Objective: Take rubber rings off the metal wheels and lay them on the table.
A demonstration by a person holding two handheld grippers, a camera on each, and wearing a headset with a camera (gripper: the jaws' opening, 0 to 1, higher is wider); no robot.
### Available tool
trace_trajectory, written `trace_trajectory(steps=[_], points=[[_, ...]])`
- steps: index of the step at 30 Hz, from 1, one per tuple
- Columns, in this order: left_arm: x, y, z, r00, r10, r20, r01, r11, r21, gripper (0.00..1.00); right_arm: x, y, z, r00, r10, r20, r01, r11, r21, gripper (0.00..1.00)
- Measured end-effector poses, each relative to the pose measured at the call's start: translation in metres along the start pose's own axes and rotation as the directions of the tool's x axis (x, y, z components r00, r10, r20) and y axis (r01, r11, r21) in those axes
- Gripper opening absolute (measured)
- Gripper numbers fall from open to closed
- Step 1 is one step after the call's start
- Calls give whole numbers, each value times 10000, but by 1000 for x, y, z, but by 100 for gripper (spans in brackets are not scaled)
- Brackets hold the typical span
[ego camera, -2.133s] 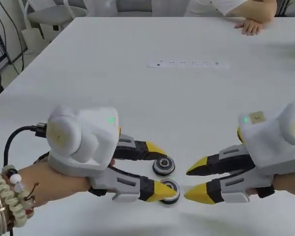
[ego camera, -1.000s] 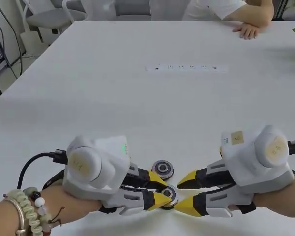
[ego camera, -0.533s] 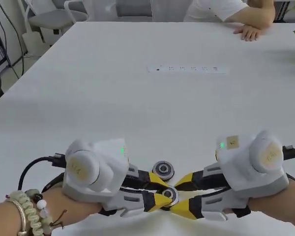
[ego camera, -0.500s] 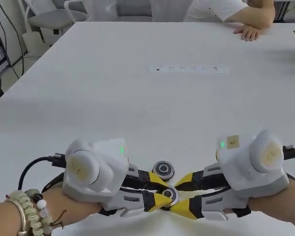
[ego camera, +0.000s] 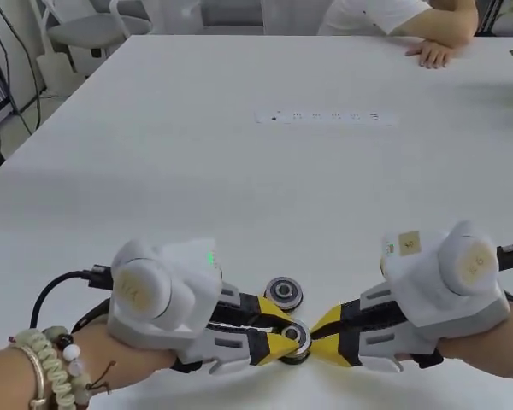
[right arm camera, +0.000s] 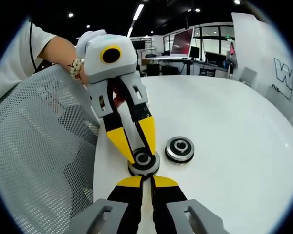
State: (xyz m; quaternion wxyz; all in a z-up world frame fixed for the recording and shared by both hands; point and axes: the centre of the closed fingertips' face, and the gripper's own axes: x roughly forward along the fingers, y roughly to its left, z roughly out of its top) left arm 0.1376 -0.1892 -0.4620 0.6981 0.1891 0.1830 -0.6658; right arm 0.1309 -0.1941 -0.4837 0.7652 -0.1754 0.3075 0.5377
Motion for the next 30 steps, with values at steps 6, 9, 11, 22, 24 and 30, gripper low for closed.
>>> trace_trajectory(steps=[6, 9, 11, 22, 24, 30], points=[[0, 0, 0, 10000, -12, -2, 12, 10000, -24, 8, -1, -4, -1, 9995, -195, -248, 217, 9954, 929, 0], [0, 0, 0, 10000, -2, 10, 2, 10000, -28, 8, -2, -5, -2, 9993, -242, -302, 295, 9812, 1909, 0], [0, 0, 0, 10000, 6, -4, -6, 10000, -18, 8, -4, -7, -2, 9994, -276, -184, 309, 9762, 2147, 0], [1, 0, 0, 10000, 30, -5, -30, 10000, -5, 7, -9, -11, 0, 10000, -42, 70, 11, 9206, 3905, 0], [1, 0, 0, 10000, 61, -10, -61, 10000, -26, 7, -12, -17, 1, 9992, -300, 264, 167, 9148, 4036, 0], [2, 1, 1, 10000, 86, 5, -85, 10000, -25, 7, -12, -17, 5, 9987, -191, 469, -75, 8604, 5096, 0]])
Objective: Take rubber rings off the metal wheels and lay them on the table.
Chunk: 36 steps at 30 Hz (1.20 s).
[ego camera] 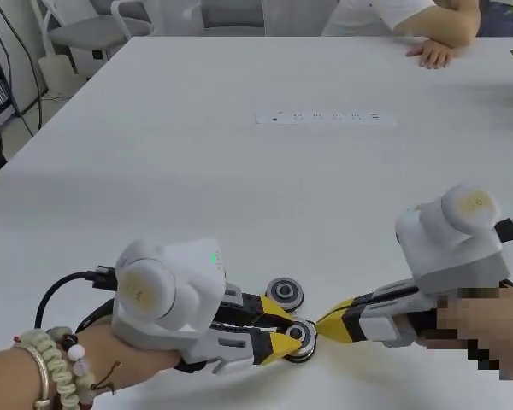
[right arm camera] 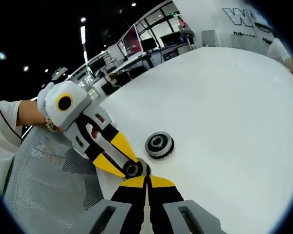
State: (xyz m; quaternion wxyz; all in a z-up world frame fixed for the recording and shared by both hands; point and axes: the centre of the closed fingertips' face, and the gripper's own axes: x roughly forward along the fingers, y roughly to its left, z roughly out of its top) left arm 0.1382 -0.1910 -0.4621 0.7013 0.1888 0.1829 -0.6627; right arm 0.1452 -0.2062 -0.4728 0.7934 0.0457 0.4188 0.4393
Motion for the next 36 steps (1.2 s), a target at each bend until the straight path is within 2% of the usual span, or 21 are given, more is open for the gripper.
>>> trace_trajectory(steps=[2, 3, 4, 5, 6, 7, 11, 12, 15, 17, 24, 29, 36], points=[[0, 0, 0, 10000, -7, -8, 7, 10000, 6, 7, 0, 3, 2, 10000, 63, 22, -64, 9999, 154, 0], [0, 0, 0, 10000, -6, -1, 6, 10000, 12, 7, 0, 6, 2, 9997, 236, 11, -236, 9986, 470, 0], [0, 0, 0, 10000, -17, 3, 17, 10000, 9, 7, 0, 5, 0, 9999, 120, -85, -114, 9976, 676, 0], [0, -1, 0, 10000, -68, 9, 68, 10000, 28, 7, -1, 9, -2, 9996, 252, -149, -234, 9932, 1136, 0], [0, -2, 0, 9999, -125, 13, 125, 9999, 61, 7, -1, 8, -4, 9994, 195, -288, -151, 9894, 1445, 0], [0, -3, 1, 9999, -137, 19, 137, 9999, 91, 7, -1, 7, -6, 9992, 80, -384, -17, 9869, 1614, 0], [0, -4, 1, 9999, -157, -6, 157, 9998, 143, 7, -1, 6, -5, 9993, 72, -355, 5, 9770, 2131, 0], [0, -4, 1, 9999, -153, 8, 153, 9998, 127, 7, -1, 8, -5, 9993, 9, -373, 91, 9635, 2674, 0], [0, -4, 1, 9999, -152, -1, 152, 9998, 132, 7, -1, 8, -6, 9995, 79, -293, 16, 9501, 3121, 0], [0, -4, 1, 9999, -155, 1, 155, 9998, 130, 7, 0, 8, -6, 9996, 147, -229, -64, 9451, 3267, 0], [1, -5, 1, 9998, -197, 1, 197, 9997, 155, 7, 0, 11, -6, 9994, 211, -284, -109, 9483, 3173, 0], [1, -4, 1, 9998, -209, 54, 209, 9997, 126, 7, -1, 12, -6, 9990, 448, -48, -400, 9303, 3647, 0], [2, -4, 1, 9998, -204, -8, 204, 9997, 124, 7, -1, 13, -4, 9989, 459, 19, -431, 9227, 3831, 0]])
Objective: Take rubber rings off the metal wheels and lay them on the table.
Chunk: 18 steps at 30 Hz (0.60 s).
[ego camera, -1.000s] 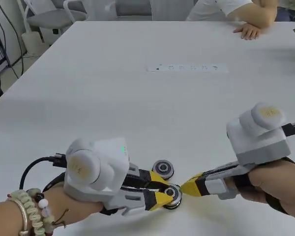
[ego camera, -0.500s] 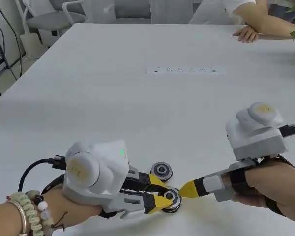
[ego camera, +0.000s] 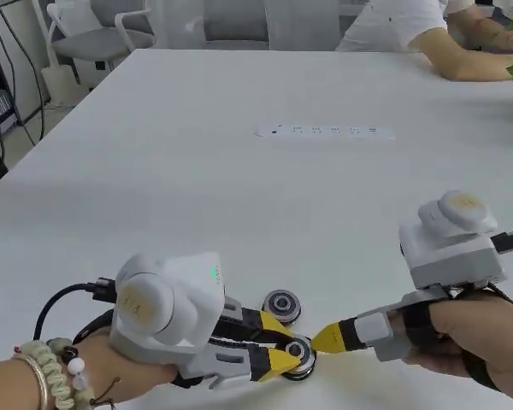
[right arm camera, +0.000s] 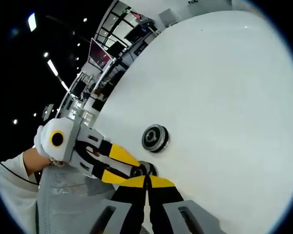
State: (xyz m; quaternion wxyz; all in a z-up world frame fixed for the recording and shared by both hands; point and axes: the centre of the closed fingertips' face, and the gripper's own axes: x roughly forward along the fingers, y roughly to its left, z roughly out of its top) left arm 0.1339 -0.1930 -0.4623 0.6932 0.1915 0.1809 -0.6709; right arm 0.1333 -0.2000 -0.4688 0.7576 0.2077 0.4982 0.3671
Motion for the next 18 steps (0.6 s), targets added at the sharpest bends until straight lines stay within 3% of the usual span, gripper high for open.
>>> trace_trajectory(steps=[18], points=[[1, 0, 0, 10000, 12, -8, -12, 10000, 11, 7, 1, 5, 2, 9999, -124, -38, 122, 9979, -635, 0]])
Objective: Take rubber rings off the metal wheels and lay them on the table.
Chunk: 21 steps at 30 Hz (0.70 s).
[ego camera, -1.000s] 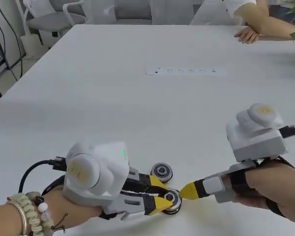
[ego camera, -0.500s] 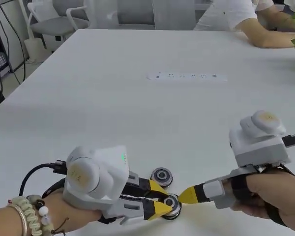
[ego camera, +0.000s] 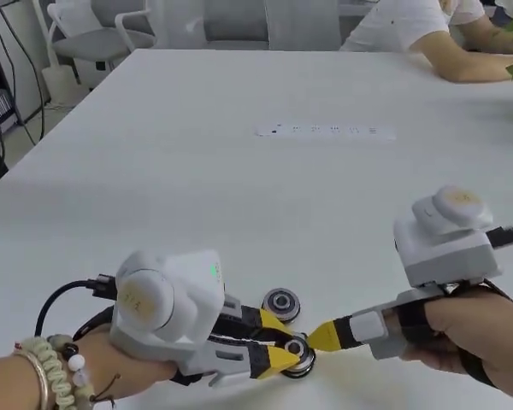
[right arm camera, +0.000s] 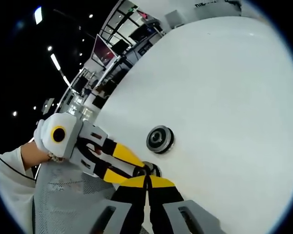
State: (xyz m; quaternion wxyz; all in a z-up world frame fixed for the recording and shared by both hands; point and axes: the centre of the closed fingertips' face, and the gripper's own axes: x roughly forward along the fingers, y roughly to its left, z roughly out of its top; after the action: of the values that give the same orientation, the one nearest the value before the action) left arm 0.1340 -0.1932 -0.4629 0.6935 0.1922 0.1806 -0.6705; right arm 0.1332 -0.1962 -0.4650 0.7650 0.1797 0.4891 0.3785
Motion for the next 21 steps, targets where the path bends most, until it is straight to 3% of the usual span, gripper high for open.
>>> trace_trajectory(steps=[9, 21], points=[[-1, 0, 0, 10000, -4, 16, 4, 10000, -4, 7, 0, -2, 2, 10000, -12, -52, 10, 9994, -334, 0], [-1, 1, 0, 10000, -8, 4, 8, 10000, 24, 7, 0, -1, 4, 9997, 244, 26, -244, 9995, -196, 0]])
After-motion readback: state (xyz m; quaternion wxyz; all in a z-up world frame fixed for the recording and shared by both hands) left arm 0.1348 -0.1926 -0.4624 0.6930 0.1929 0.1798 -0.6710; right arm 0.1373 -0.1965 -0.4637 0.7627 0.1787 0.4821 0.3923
